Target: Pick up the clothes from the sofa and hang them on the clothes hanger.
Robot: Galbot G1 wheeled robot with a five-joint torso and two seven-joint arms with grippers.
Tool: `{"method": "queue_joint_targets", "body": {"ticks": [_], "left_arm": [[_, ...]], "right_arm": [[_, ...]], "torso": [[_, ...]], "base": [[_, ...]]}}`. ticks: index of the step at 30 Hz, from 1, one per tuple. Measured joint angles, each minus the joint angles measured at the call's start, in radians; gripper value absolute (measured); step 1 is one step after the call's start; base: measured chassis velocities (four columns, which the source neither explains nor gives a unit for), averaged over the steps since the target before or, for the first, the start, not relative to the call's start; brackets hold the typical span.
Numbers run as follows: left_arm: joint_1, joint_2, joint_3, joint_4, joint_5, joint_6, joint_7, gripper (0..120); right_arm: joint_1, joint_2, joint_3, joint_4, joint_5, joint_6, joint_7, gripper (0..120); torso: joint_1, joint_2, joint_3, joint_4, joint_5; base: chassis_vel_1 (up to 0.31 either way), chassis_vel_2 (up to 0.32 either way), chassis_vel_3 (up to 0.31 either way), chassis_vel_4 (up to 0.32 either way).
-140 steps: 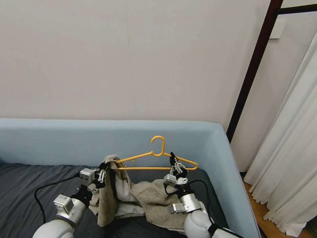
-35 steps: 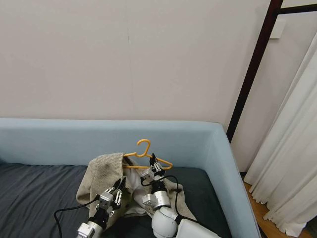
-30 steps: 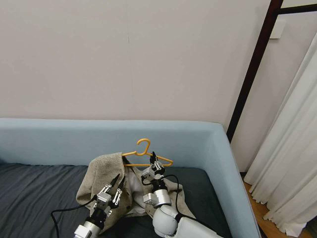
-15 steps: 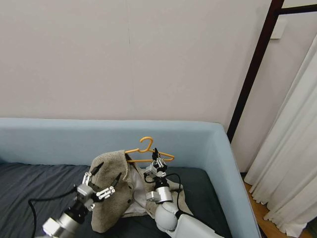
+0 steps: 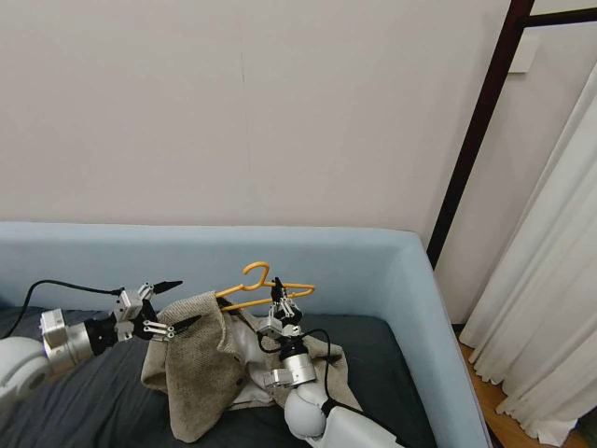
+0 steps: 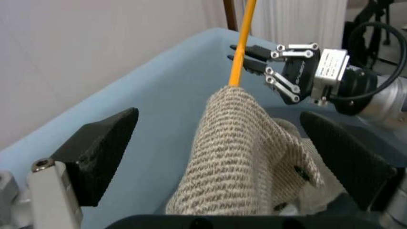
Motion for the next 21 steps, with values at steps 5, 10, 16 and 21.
{"method": "queue_joint_targets", "body": {"ticks": [5, 10, 16, 21], "left_arm": [[-0.123, -0.019, 0.117, 0.048, 0.008, 0.022, 0.066, 100], [-0.3, -0.075, 0.297, 0.113, 0.03, 0.042, 0.118, 95], [-0.404, -0.123, 0.364, 0.172, 0.093, 0.06, 0.177, 77], [-0.421, -0.132, 0.37, 0.184, 0.12, 0.063, 0.182, 57]], "right_arm": [[-0.009, -0.006, 0.009, 0.0, -0.018, 0.015, -0.002, 5], [-0.019, -0.013, 0.019, 0.014, -0.045, 0.033, -0.005, 5], [-0.021, -0.017, 0.022, 0.029, -0.057, 0.035, -0.005, 5], [-0.017, -0.017, 0.023, 0.032, -0.062, 0.04, -0.006, 5]], "torso": [[0.0, 0.0, 0.0, 0.0002, 0.0001], [0.0, 0.0, 0.0, -0.0002, 0.0001], [0.0, 0.0, 0.0, -0.0002, 0.0003], [0.0, 0.0, 0.0, 0.0001, 0.0003]], "base": [[0.0, 0.0, 0.0, 0.0], [0.0, 0.0, 0.0, 0.0], [0.0, 0.0, 0.0, 0.0], [0.0, 0.0, 0.0, 0.0]]}}
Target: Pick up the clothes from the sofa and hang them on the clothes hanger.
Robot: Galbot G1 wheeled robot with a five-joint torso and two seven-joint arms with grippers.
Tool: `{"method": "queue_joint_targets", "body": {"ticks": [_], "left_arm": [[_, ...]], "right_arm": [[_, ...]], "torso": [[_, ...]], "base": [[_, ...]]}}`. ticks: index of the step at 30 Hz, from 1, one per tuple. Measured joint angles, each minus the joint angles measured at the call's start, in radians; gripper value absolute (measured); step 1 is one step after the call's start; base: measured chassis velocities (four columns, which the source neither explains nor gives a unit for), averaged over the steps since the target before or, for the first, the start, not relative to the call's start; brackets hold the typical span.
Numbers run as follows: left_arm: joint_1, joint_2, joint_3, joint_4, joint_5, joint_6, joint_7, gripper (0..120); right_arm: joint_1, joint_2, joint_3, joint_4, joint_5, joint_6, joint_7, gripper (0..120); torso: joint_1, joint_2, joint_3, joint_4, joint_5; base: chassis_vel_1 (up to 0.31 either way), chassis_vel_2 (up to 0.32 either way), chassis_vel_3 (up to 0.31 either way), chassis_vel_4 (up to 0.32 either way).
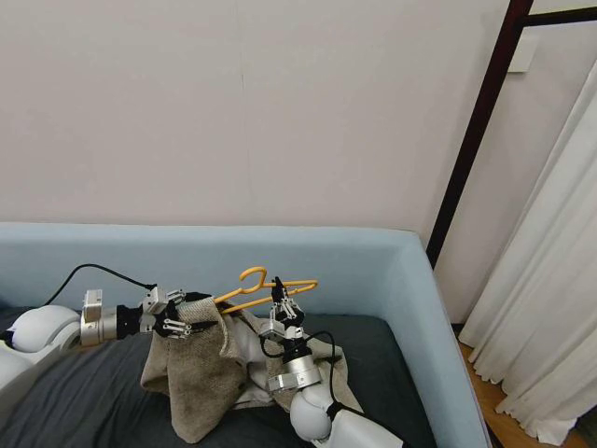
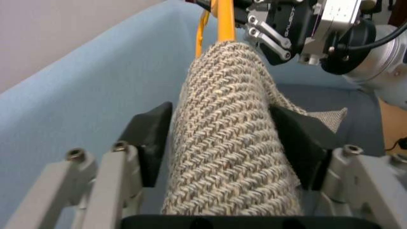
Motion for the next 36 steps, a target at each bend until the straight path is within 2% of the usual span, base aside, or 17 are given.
{"method": "queue_joint_targets", "body": {"ticks": [5, 6, 11, 14, 20, 21, 24, 25, 26, 28, 31, 32, 35, 36], "left_arm": [[-0.018, -0.014, 0.013, 0.022, 0.016, -0.002, -0.001, 35], [-0.018, -0.014, 0.013, 0.022, 0.016, -0.002, -0.001, 35], [-0.039, -0.036, 0.033, 0.049, 0.03, -0.007, -0.003, 14], [-0.049, -0.044, 0.043, 0.055, 0.032, -0.007, -0.005, 8], [-0.062, -0.061, 0.055, 0.072, 0.032, -0.018, -0.006, 8], [-0.066, -0.067, 0.059, 0.081, 0.032, -0.025, -0.006, 8], [-0.069, -0.073, 0.061, 0.089, 0.032, -0.026, -0.006, 7], [-0.074, -0.081, 0.062, 0.099, 0.029, -0.027, -0.006, 7], [-0.074, -0.081, 0.062, 0.099, 0.029, -0.027, -0.006, 7], [-0.085, -0.093, 0.062, 0.116, 0.021, -0.027, -0.006, 7], [-0.099, -0.109, 0.059, 0.14, 0.003, -0.025, -0.012, 7], [-0.099, -0.109, 0.059, 0.14, 0.003, -0.025, -0.012, 7], [-0.104, -0.113, 0.053, 0.149, 0.0, -0.024, -0.013, 7], [-0.104, -0.113, 0.053, 0.149, 0.0, -0.024, -0.013, 7]], "right_arm": [[0.004, 0.005, 0.004, 0.0, -0.025, 0.016, -0.002, 5], [0.004, 0.005, 0.004, 0.0, -0.025, 0.016, -0.002, 5], [0.005, 0.006, 0.011, 0.004, -0.037, 0.032, -0.004, 6], [0.006, 0.006, 0.021, 0.005, -0.038, 0.047, -0.01, 6], [0.006, 0.008, 0.044, 0.004, -0.039, 0.081, -0.023, 6], [0.006, 0.006, 0.048, 0.004, -0.036, 0.093, -0.024, 11], [0.004, 0.004, 0.051, 0.006, -0.029, 0.106, -0.024, 16], [-0.002, 0.002, 0.06, 0.012, -0.015, 0.145, -0.034, 25], [-0.002, 0.002, 0.06, 0.012, -0.015, 0.145, -0.034, 25], [-0.014, -0.008, 0.081, 0.027, 0.003, 0.231, -0.067, 34], [-0.04, -0.033, 0.113, 0.06, 0.005, 0.473, -0.181, 49], [-0.04, -0.033, 0.113, 0.06, 0.005, 0.473, -0.181, 49], [-0.052, -0.065, 0.108, 0.074, 0.024, 0.574, -0.284, 63], [-0.052, -0.065, 0.108, 0.074, 0.024, 0.574, -0.284, 63]], "torso": [[0.0, 0.0, 0.0, 0.0, 0.0], [0.0, 0.0, 0.0, 0.0, 0.0], [0.0, 0.0, 0.0, -0.0001, -0.0001], [0.0, 0.0, 0.0, -0.0001, 0.0], [0.0, 0.0, 0.0, -0.0002, 0.0], [0.0, 0.0, 0.0, -0.0001, 0.0], [0.0, 0.0, 0.0, -0.0002, -0.0001], [0.0, 0.0, 0.0, -0.0001, -0.0002], [0.0, 0.0, 0.0, -0.0001, -0.0002], [0.0, 0.0, 0.0, 0.0, -0.0001], [0.0, 0.0, 0.0, -0.0003, -0.0001], [0.0, 0.0, 0.0, -0.0003, -0.0001], [0.0, 0.0, 0.0, 0.0, -0.0001], [0.0, 0.0, 0.0, 0.0, -0.0001]], "base": [[0.0, 0.0, 0.0, 0.0], [0.0, 0.0, 0.0, 0.0], [0.0, 0.0, 0.0, 0.0], [0.0, 0.0, 0.0, 0.0], [0.0, 0.0, 0.0, 0.0], [0.0, 0.0, 0.0, 0.0], [0.0, 0.0, 0.0, 0.0], [0.0, 0.0, 0.0, 0.0], [0.0, 0.0, 0.0, 0.0], [0.0, 0.0, 0.0, 0.0], [0.0, 0.0, 0.0, 0.0], [0.0, 0.0, 0.0, 0.0], [0.0, 0.0, 0.0, 0.0], [0.0, 0.0, 0.0, 0.0]]}}
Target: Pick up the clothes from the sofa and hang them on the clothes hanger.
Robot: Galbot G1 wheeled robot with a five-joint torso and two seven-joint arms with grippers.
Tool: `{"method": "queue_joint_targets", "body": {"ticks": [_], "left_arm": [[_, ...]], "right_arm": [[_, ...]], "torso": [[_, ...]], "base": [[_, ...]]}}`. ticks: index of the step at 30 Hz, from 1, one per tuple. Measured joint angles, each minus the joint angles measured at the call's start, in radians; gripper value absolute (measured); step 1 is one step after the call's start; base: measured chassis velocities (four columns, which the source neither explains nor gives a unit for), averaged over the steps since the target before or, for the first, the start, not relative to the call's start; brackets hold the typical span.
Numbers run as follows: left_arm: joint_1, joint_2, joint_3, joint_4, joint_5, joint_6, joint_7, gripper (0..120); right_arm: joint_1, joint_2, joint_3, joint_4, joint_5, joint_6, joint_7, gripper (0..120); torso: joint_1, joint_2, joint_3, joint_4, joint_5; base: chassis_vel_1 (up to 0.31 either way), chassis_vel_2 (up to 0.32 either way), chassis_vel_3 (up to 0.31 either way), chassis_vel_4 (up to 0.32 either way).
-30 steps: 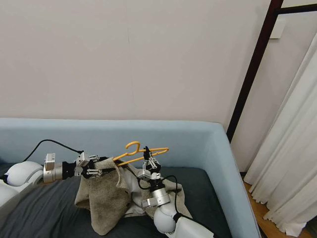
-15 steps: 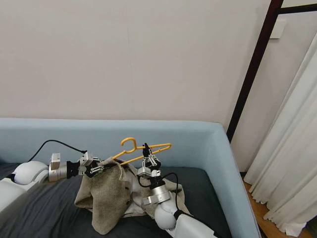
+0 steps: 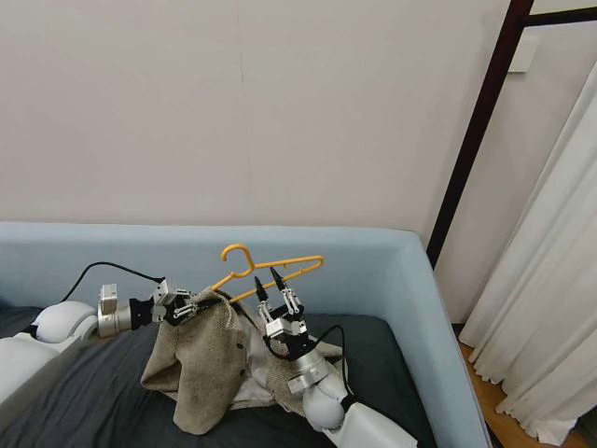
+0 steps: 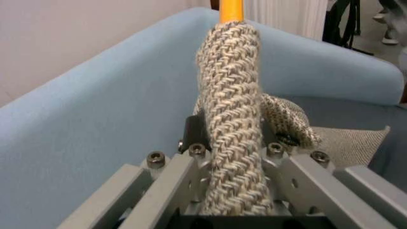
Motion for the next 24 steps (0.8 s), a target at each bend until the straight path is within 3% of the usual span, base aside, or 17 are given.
{"method": "queue_joint_targets", "body": {"ticks": [3, 6, 7, 11, 12, 13, 16, 20, 24], "left_arm": [[-0.001, 0.0, -0.012, -0.005, -0.008, 0.002, -0.006, 7], [-0.001, 0.002, -0.02, -0.011, -0.011, 0.003, -0.009, 7], [-0.001, 0.002, -0.027, -0.014, -0.012, 0.004, -0.009, 7], [-0.004, 0.004, -0.045, -0.029, -0.021, 0.011, -0.015, 7], [-0.004, 0.004, -0.045, -0.029, -0.021, 0.011, -0.015, 7], [-0.004, 0.006, -0.048, -0.034, -0.021, 0.012, -0.016, 7], [0.01, 0.01, -0.06, -0.049, -0.022, 0.014, -0.017, 7], [0.018, 0.013, -0.068, -0.054, -0.024, 0.014, -0.017, 7], [0.022, 0.018, -0.075, -0.055, -0.029, 0.014, -0.018, 7]], "right_arm": [[-0.02, -0.041, -0.036, -0.026, 0.036, 0.017, -0.108, 76], [-0.039, -0.052, -0.056, -0.046, 0.043, -0.022, -0.121, 84], [-0.054, -0.059, -0.075, -0.054, 0.044, -0.067, -0.107, 89], [-0.095, -0.065, -0.207, -0.041, 0.099, -0.427, 0.134, 100], [-0.095, -0.065, -0.207, -0.041, 0.099, -0.427, 0.134, 100], [-0.098, -0.057, -0.25, -0.026, 0.156, -0.551, 0.222, 100], [-0.098, -0.037, -0.311, 0.001, 0.245, -0.689, 0.309, 100], [-0.092, -0.032, -0.328, 0.004, 0.237, -0.704, 0.319, 100], [-0.091, -0.041, -0.334, -0.014, 0.146, -0.655, 0.298, 100]], "torso": [[0.0, 0.0, 0.0, 0.0, 0.0], [0.0, 0.0, 0.0, -0.0001, 0.0], [0.0, 0.0, 0.0, -0.0002, 0.0], [0.0, 0.0, 0.0, -0.0003, 0.0001], [0.0, 0.0, 0.0, -0.0003, 0.0001], [0.0, 0.0, 0.0, -0.0002, 0.0001], [0.0, 0.0, 0.0, 0.0, 0.0001], [0.0, 0.0, 0.0, 0.0001, -0.0001], [0.0, 0.0, 0.0, 0.0, -0.0001]], "base": [[0.0, 0.0, 0.0, 0.0], [0.0, 0.0, 0.0, 0.0], [0.0, 0.0, 0.0, 0.0], [0.0, 0.0, 0.0, 0.0], [0.0, 0.0, 0.0, 0.0], [0.0, 0.0, 0.0, 0.0], [0.0, 0.0, 0.0, 0.0], [0.0, 0.0, 0.0, 0.0], [0.0, 0.0, 0.0, 0.0]]}}
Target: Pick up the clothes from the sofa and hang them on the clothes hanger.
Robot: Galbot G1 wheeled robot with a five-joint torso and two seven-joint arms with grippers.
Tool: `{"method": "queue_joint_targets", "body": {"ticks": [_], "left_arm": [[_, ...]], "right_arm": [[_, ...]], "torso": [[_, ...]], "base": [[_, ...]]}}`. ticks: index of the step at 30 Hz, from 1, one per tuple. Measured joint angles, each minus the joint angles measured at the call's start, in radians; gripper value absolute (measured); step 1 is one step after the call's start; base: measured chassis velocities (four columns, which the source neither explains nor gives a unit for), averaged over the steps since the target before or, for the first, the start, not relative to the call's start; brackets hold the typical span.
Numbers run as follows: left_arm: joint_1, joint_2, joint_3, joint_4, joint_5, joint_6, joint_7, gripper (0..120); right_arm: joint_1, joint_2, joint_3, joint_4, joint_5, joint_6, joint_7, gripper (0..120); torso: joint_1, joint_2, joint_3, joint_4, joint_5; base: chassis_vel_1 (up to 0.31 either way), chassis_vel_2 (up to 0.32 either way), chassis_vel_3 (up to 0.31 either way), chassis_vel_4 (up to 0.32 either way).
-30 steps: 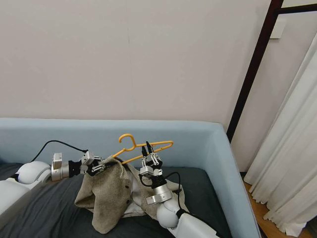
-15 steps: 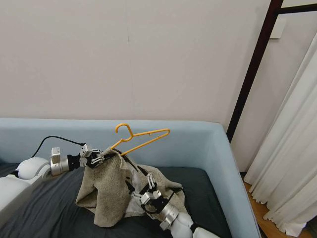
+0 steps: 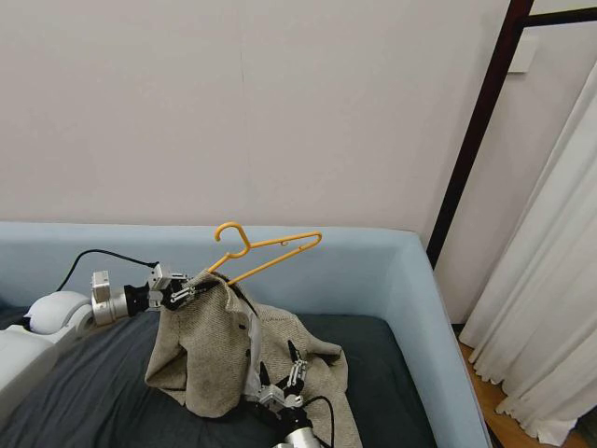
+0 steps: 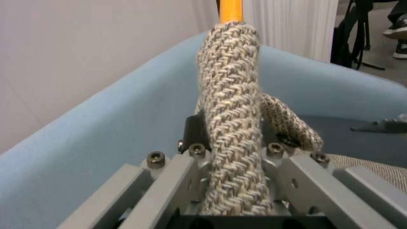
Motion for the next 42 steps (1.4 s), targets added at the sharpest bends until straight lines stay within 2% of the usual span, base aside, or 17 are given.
{"method": "queue_joint_targets", "body": {"ticks": [3, 8, 10, 15, 23, 33, 37, 42], "left_arm": [[0.001, 0.0, -0.004, 0.001, -0.004, 0.001, -0.001, 7], [0.001, -0.002, -0.005, -0.002, -0.004, 0.002, -0.004, 7], [0.001, 0.002, -0.008, -0.015, -0.004, 0.007, -0.008, 7], [0.015, 0.003, -0.029, -0.021, -0.004, 0.01, -0.011, 7], [0.034, 0.003, -0.042, -0.016, -0.002, 0.005, -0.015, 7], [0.029, -0.003, -0.043, -0.029, -0.002, 0.004, -0.02, 7], [0.028, -0.014, -0.041, -0.03, -0.002, 0.005, -0.02, 7], [0.024, -0.015, -0.038, -0.027, -0.002, 0.005, -0.017, 7]], "right_arm": [[-0.007, -0.015, -0.016, -0.034, -0.065, 0.054, -0.027, 100], [0.007, -0.017, -0.052, -0.074, -0.055, 0.023, -0.027, 100], [0.05, -0.024, -0.099, -0.071, 0.024, -0.086, -0.02, 100], [0.088, -0.038, -0.168, -0.043, 0.131, -0.169, -0.028, 100], [0.096, -0.012, -0.237, -0.027, 0.242, -0.221, -0.019, 100], [0.107, -0.038, -0.256, 0.021, 0.372, -0.257, -0.043, 100], [0.11, -0.026, -0.267, 0.0, 0.367, -0.283, -0.014, 100], [0.105, 0.05, -0.271, -0.057, 0.378, -0.329, 0.062, 100]], "torso": [[0.0, 0.0, 0.0, -0.0002, 0.0], [0.0, 0.0, 0.0, -0.0002, 0.0], [0.0, 0.0, 0.0, -0.0001, 0.0], [0.0, 0.0, 0.0, -0.0001, 0.0], [0.0, 0.0, 0.0, -0.0001, 0.0], [0.0, 0.0, 0.0, -0.0003, 0.0], [0.0, 0.0, 0.0, -0.0002, -0.0002], [0.0, 0.0, 0.0, 0.0, 0.0]], "base": [[0.0, 0.0, 0.0, 0.0], [0.0, 0.0, 0.0, 0.0], [0.0, 0.0, 0.0, 0.0], [0.0, 0.0, 0.0, 0.0], [0.0, 0.0, 0.0, 0.0], [0.0, 0.0, 0.0, 0.0], [0.0, 0.0, 0.0, 0.0], [0.0, 0.0, 0.0, 0.0]]}}
